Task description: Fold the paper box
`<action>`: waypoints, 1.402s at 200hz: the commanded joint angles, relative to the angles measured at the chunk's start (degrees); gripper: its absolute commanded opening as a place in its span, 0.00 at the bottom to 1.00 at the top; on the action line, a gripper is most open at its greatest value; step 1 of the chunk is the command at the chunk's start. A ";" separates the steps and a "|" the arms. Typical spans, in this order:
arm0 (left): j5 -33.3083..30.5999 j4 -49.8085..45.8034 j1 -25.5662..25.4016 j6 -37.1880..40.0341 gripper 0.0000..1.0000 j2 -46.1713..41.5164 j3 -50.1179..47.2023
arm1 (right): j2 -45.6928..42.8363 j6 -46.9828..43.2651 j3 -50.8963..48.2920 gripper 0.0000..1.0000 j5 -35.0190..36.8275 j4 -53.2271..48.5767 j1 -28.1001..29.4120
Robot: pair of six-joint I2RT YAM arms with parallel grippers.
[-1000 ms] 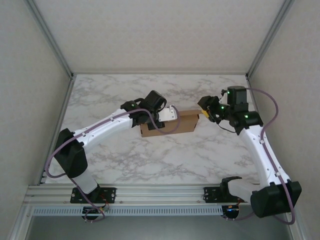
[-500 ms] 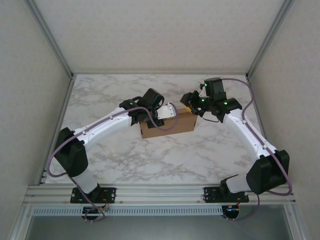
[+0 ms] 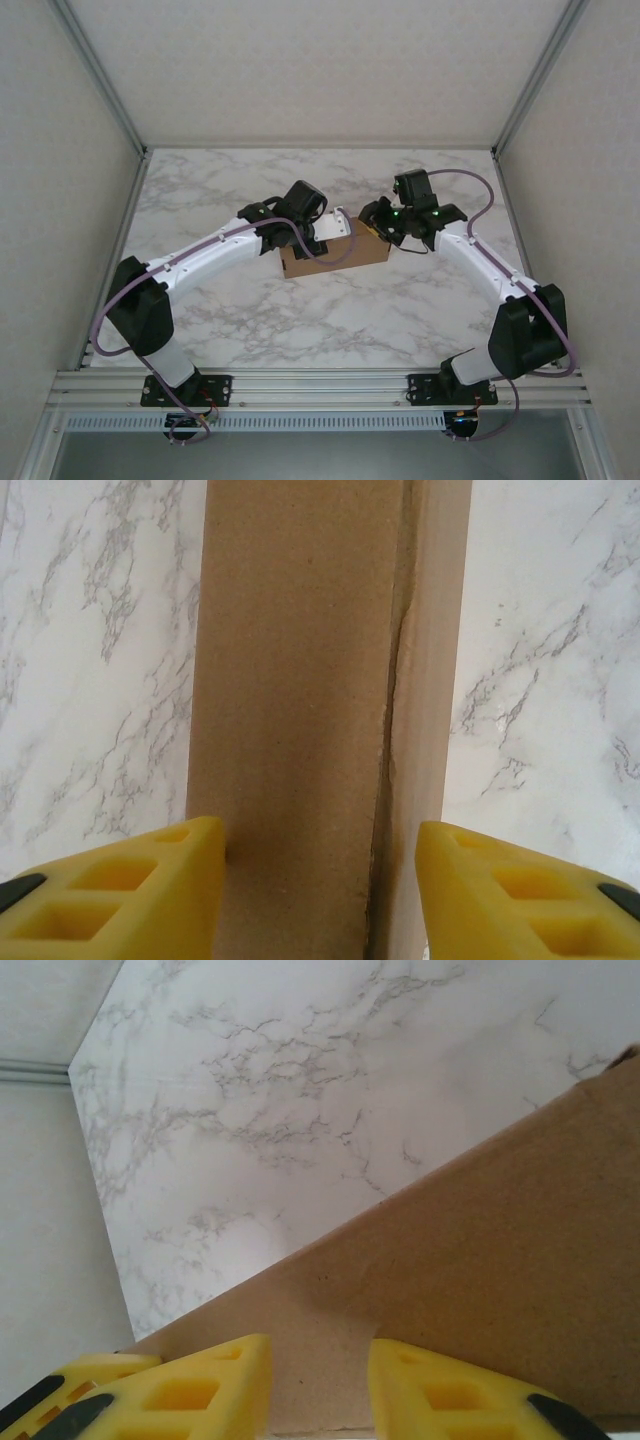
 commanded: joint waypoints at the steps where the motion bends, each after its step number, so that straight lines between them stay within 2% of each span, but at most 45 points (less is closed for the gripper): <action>1: -0.53 -0.98 -0.08 0.21 0.54 -1.53 -1.08 | 1.53 -1.10 -3.04 0.32 2.92 -2.94 0.92; 24: -0.87 -0.18 -0.08 -0.16 0.55 -2.17 -1.09 | 1.01 -1.15 -2.58 0.32 3.81 -3.77 0.93; 42: -1.43 1.03 0.05 -1.06 0.60 -3.06 -0.99 | 1.04 -1.32 -1.29 0.32 4.35 -4.71 0.92; 94: 2.27 3.83 1.80 -2.35 0.63 -6.43 -2.18 | 0.89 -1.71 2.06 0.34 3.08 -5.25 0.91; 141: 2.34 3.59 1.80 -0.93 0.64 -4.92 -3.15 | 0.76 -7.52 12.13 0.45 1.96 -10.51 0.67; 154: 1.87 3.70 1.77 -0.80 0.65 -4.61 -2.87 | 0.27 -10.59 14.36 0.51 1.54 -11.44 0.15; 178: 1.04 4.35 1.77 -1.44 0.65 -4.18 -2.16 | -1.63 -19.42 17.57 0.62 4.58 -14.69 -1.54; 190: 1.12 4.94 1.86 -2.08 0.64 -4.33 -1.96 | -2.44 -24.89 18.64 0.63 6.58 -16.00 -2.40; 206: 0.51 6.28 1.86 -3.13 0.63 -4.35 -1.97 | -3.75 -32.20 18.97 0.63 13.35 -17.30 -2.62; 222: -0.65 7.84 1.86 -4.93 0.59 -4.43 -2.14 | -7.45 -41.60 14.48 0.63 17.46 -12.38 -2.60; 251: -1.84 11.24 2.03 -8.92 0.60 -6.01 -3.54 | -18.30 -62.86 -1.53 0.61 17.81 7.48 -3.32; 280: -0.53 14.77 2.13 -11.75 0.68 -10.07 -7.06 | -16.88 -74.10 -2.17 0.60 9.71 6.61 -7.68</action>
